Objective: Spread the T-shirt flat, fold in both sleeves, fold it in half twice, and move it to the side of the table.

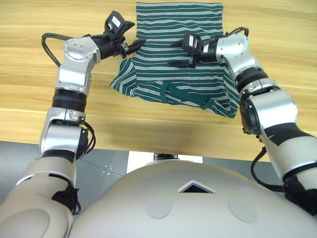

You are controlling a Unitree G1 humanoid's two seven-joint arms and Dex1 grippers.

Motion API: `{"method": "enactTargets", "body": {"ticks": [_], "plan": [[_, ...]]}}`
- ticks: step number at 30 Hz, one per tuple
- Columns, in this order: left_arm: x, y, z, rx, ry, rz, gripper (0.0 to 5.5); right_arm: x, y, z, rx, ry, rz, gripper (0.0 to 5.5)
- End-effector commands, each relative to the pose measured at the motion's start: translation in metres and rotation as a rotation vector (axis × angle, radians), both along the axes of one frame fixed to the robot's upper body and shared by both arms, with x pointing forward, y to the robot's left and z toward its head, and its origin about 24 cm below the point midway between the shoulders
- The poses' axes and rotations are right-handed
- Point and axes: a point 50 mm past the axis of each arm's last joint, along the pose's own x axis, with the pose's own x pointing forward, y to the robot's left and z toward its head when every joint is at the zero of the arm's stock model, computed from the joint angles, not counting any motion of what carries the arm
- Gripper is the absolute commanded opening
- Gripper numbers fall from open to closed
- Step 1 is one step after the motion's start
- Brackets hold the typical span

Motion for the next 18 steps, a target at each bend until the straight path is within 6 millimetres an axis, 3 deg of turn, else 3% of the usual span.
{"method": "enactTargets", "body": {"ticks": [1,8,12,18], "plan": [[0.016,-0.013,-0.008,0.061,0.018,-0.021,2.91,-0.013,0.005,-0.007,-0.096,0.050,0.159,2.99],[0.019,-0.046,-0.021,0.088,0.023,-0.096,2.91,-0.012,0.036,0.015,-0.073,-0.082,0.197,2.99],[0.020,-0.046,-0.028,0.143,0.046,-0.075,2.91,-0.025,0.040,0.026,-0.071,-0.149,0.278,2.99],[0.026,-0.043,-0.026,0.132,0.094,-0.008,2.91,-0.040,0.033,0.040,-0.029,-0.050,0.320,2.99]]}}
